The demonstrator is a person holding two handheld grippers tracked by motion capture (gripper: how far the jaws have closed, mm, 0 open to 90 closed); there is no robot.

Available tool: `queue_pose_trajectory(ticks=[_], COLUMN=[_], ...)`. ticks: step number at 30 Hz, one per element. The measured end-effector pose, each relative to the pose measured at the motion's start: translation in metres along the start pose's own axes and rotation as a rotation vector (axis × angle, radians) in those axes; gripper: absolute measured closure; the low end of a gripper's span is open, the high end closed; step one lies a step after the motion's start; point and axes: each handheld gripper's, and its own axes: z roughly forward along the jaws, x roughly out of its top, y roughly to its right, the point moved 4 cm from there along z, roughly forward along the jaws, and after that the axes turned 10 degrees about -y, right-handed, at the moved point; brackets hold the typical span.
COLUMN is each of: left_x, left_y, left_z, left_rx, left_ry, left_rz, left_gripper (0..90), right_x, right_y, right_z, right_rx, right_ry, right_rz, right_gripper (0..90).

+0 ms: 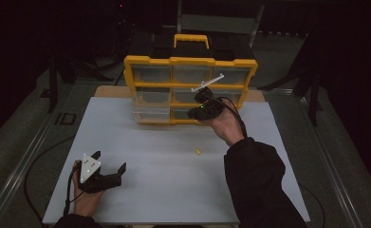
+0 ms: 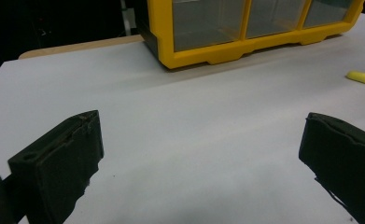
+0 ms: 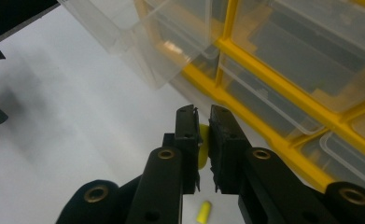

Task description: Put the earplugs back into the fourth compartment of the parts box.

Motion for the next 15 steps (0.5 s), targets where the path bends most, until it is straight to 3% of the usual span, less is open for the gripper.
queue_pose_trajectory(ticks=[15], left_x=[0.0], left_y=[0.0], left_z=[0.0], left_rx=[0.0], left_ry=[-0.001], left_rz=[0.0], left_gripper=[0.6], right_x=[0.019], right_y=[-0.001], right_z=[-0.009], right_rx=[0.032], right_ry=[0.05], right_rz=[-0.004], right_gripper=[82.2])
